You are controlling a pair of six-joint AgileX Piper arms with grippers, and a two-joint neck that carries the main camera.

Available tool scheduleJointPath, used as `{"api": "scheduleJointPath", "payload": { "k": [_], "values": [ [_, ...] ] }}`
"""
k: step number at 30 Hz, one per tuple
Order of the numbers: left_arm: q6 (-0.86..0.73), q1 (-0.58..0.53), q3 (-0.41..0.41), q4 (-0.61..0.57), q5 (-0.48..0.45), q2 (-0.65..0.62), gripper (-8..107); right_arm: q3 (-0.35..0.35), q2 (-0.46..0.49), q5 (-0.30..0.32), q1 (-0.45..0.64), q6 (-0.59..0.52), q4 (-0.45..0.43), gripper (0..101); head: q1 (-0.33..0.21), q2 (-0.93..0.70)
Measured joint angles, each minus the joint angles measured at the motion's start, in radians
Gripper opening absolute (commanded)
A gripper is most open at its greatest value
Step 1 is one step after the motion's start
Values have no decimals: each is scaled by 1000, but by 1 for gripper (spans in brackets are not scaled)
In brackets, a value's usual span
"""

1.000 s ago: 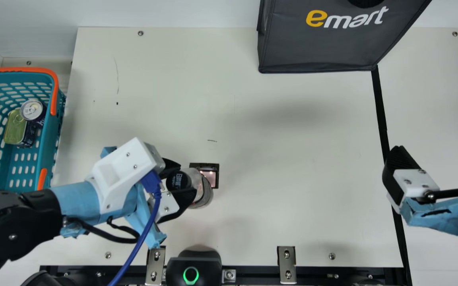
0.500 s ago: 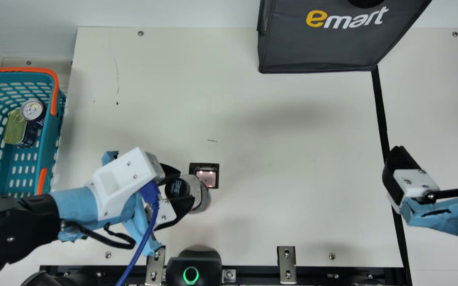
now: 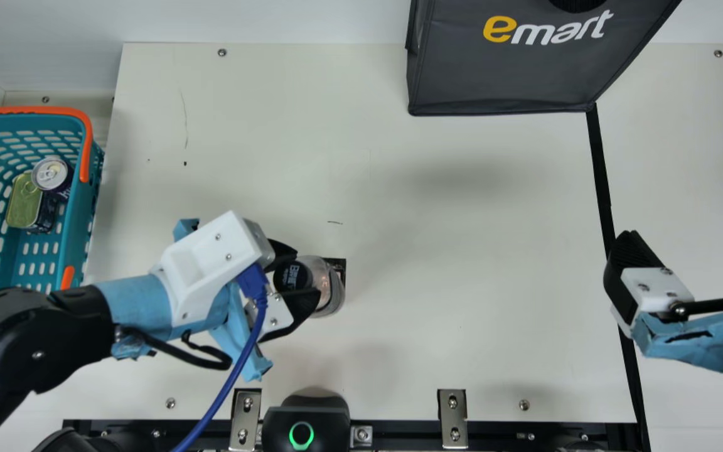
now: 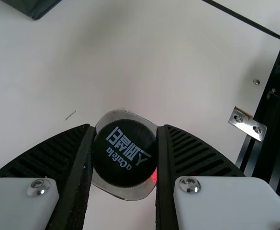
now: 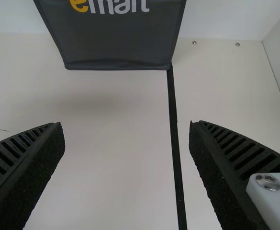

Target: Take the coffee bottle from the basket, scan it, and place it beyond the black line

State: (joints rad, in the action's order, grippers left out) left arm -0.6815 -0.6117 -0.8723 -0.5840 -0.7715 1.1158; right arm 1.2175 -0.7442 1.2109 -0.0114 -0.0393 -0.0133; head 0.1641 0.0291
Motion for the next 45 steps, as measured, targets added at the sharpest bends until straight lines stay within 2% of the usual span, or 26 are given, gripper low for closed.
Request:
{"api": "scheduleJointPath", "payload": {
  "k": [14,26,35,45],
  "values": [
    [73,-61,-116,48,98,138,10,0,0,0,0,0,0,91,2,2],
    [178,-109,-183,131,162,230,10,0,0,0,0,0,0,91,2,0],
    [253,-143,-231,184,193,295,10,0,0,0,0,0,0,91,2,0],
    [266,-159,-269,217,205,356,10,0,0,0,0,0,0,91,2,0]
  ]
}}
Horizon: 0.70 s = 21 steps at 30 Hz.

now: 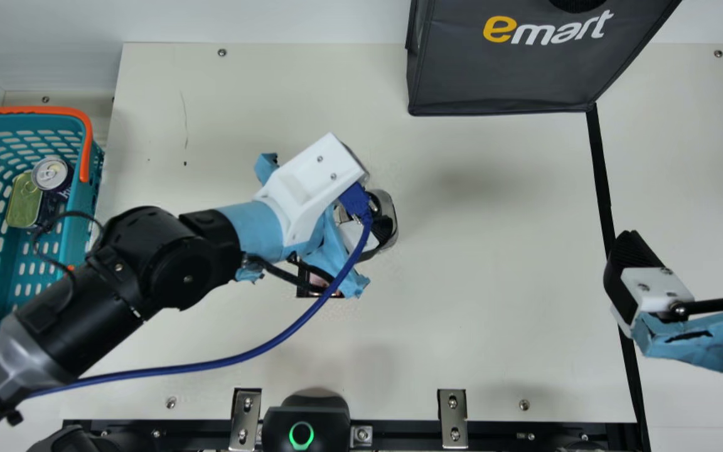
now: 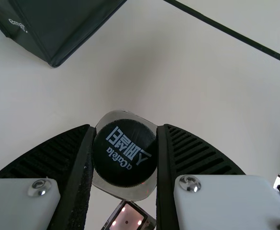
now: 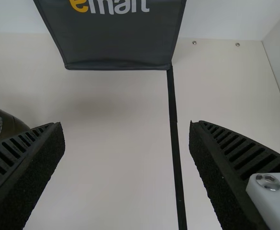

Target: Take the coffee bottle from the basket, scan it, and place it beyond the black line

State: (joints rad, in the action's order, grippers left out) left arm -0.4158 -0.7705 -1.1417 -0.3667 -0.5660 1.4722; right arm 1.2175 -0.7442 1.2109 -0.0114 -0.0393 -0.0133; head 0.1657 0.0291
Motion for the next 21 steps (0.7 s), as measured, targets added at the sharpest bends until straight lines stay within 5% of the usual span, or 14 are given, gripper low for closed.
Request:
{"api": "scheduleJointPath", "payload": {
  "k": [21],
  "values": [
    [9,-40,-48,56,32,102,10,0,0,0,0,0,0,91,-2,0]
  ]
}}
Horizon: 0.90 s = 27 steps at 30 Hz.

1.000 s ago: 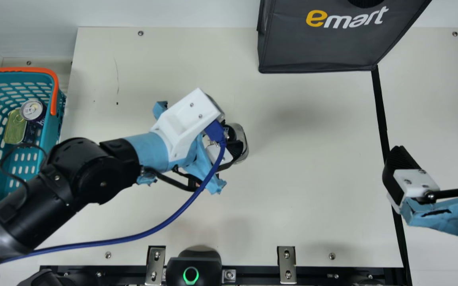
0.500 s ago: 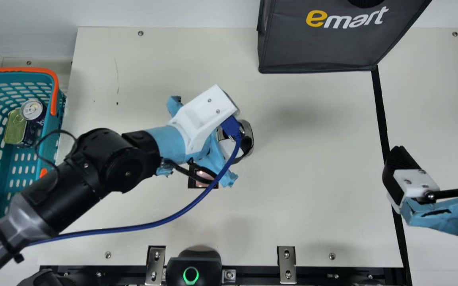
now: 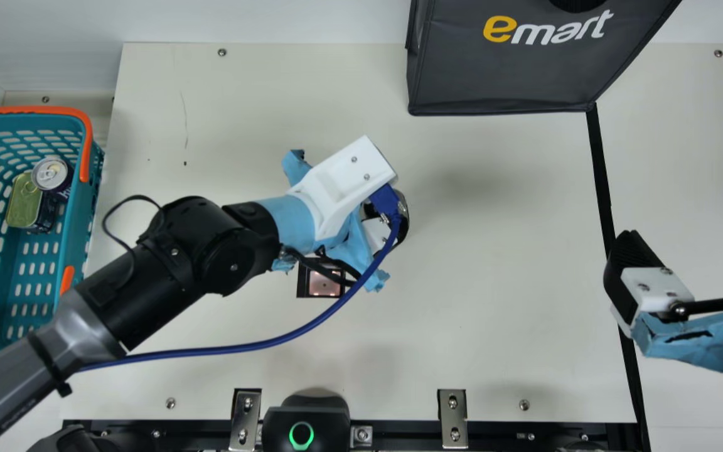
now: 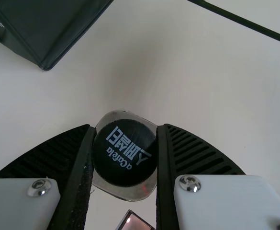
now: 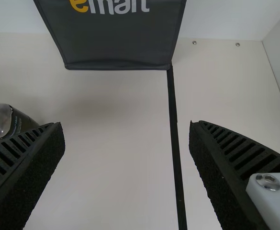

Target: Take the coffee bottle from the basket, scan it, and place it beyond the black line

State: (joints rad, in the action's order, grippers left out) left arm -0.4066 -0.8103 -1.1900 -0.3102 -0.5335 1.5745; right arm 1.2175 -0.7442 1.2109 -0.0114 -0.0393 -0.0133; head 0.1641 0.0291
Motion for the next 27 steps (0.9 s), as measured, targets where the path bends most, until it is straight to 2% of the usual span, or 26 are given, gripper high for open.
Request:
{"api": "scheduleJointPath", "payload": {
  "k": [12,27],
  "values": [
    [22,-17,-34,32,7,42,10,0,0,0,0,0,0,91,2,0],
    [26,-24,-69,42,2,77,60,0,0,0,0,0,0,91,0,0]
  ]
}}
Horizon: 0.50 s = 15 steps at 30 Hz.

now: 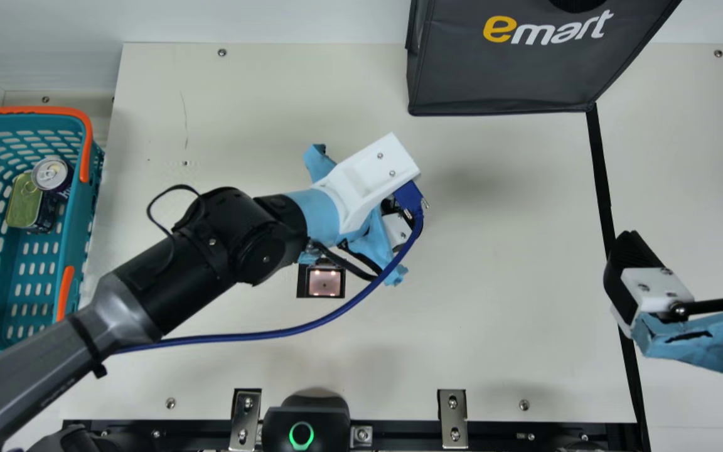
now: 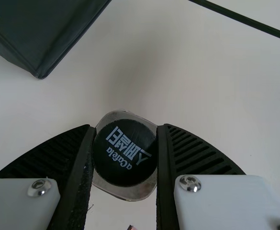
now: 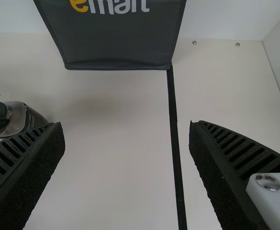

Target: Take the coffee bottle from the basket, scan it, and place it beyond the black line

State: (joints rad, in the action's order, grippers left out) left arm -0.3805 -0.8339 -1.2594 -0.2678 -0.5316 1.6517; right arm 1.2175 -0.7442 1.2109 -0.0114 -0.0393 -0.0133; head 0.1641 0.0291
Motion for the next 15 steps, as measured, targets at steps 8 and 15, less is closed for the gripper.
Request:
{"api": "scheduleJointPath", "payload": {
  "k": [8,15],
  "values": [
    [-7,0,-12,-2,-5,11,87,0,0,0,0,0,0,91,0,0],
    [-5,-3,-22,-2,-9,16,90,0,0,0,0,0,0,91,0,0]
  ]
}}
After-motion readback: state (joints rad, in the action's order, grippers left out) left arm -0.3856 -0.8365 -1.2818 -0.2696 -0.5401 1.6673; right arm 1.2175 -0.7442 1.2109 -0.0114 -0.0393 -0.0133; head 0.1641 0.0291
